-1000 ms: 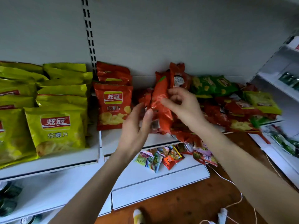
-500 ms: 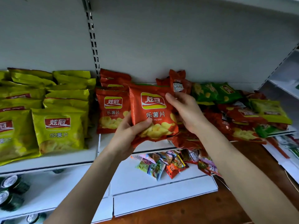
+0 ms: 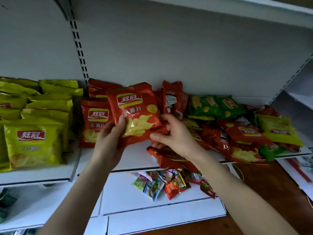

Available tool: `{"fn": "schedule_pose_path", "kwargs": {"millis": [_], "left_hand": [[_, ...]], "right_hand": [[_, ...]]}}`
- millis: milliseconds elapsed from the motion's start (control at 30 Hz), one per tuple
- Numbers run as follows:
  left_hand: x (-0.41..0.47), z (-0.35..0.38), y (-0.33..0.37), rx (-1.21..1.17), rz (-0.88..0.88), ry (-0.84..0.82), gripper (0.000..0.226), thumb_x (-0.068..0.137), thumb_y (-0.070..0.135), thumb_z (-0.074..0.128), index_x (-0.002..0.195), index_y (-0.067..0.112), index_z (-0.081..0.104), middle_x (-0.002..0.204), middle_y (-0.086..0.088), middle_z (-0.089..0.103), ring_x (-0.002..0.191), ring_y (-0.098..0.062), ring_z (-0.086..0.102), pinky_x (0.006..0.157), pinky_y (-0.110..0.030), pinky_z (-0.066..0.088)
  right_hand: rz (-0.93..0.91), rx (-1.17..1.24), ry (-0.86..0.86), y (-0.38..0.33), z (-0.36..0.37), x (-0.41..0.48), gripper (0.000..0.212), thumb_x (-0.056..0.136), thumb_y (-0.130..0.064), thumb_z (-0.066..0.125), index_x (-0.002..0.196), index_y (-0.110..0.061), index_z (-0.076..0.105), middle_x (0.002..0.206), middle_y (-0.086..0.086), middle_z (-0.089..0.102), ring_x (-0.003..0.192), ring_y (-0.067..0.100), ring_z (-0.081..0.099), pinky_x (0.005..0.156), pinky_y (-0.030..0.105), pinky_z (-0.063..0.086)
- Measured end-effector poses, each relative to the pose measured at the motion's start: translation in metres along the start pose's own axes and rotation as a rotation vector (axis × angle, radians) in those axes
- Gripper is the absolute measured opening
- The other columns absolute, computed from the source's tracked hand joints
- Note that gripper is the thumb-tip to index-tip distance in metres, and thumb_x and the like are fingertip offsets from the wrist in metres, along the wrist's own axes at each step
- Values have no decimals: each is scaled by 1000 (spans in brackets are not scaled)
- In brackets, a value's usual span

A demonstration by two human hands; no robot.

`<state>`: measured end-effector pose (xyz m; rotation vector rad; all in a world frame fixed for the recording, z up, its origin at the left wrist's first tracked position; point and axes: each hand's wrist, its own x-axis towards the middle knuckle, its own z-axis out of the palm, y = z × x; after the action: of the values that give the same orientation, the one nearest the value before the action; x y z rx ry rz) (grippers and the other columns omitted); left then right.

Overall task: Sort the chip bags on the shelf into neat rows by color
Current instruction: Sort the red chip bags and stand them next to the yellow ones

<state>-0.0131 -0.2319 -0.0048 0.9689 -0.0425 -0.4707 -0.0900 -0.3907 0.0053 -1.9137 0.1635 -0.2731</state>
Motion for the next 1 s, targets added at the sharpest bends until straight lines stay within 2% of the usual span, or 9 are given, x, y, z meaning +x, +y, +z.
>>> {"fn": "schedule_pose_path", "kwargs": {"millis": [133,267,400,467,533,600,667,833,1000], "left_hand": [[-4,-5,-4,79,61,20,20,84,20,60,104,19,57,100,-3,67,79,-14,71,60,-27,58],[-16,-19,-8,310,163,4,34,71,29,65,104,25,58,101,-4,68,86,-20,70,70,-33,59],[-27,-39,-13,391,124,7,42,69,33,67,108,26,56,101,-3,67,89,-18,69,70,-28,58],[-28,-58,-16,580,247,140,57,68,36,69,119,22,50,108,-6,62,96,-20,65,73,-29,57],[-23,-82,-19,901,497,273,61,76,32,71,130,16,47,116,-11,56,103,-25,58,80,-34,53],[-17,-103,-22,1215,743,284,50,83,17,70,129,18,51,118,-20,54,104,-35,57,85,-36,47],[-9,-116,-22,1399,863,232,47,79,15,65,122,28,50,120,-25,54,102,-44,58,82,-43,49],[18,-137,-28,1571,809,118,65,65,-2,82,113,29,52,123,-34,52,99,-56,55,71,-56,53],[35,-143,-29,1606,737,44,47,72,9,60,114,27,50,127,-34,49,101,-57,54,61,-57,55]], "right_hand": [[0,-58,-122,-3,-9,-1,39,80,-10,69,100,-34,46,89,-9,63,78,4,64,70,21,54],[83,115,-81,-14,-16,19,52,68,-33,71,115,-20,53,106,1,65,96,12,64,83,29,54],[70,76,-51,-11,3,44,41,74,-16,73,110,-14,54,103,1,66,94,13,65,83,29,54],[82,44,-37,-8,19,55,38,74,-13,74,106,-16,52,103,2,65,96,17,65,82,34,55],[89,33,-12,-4,39,65,37,75,-12,74,102,-15,50,106,5,63,99,23,63,84,40,54],[74,-14,-14,0,64,77,38,75,-14,75,101,-15,48,109,7,61,101,24,62,85,45,53],[58,-66,-31,2,87,87,39,75,-17,75,103,-15,47,111,4,59,103,23,59,88,46,51],[8,-273,39,13,121,105,51,78,-19,73,117,-5,44,121,11,58,113,24,55,87,24,41],[24,-415,29,16,117,115,55,80,-25,71,120,-4,41,125,11,55,115,26,54,82,19,37]]}}
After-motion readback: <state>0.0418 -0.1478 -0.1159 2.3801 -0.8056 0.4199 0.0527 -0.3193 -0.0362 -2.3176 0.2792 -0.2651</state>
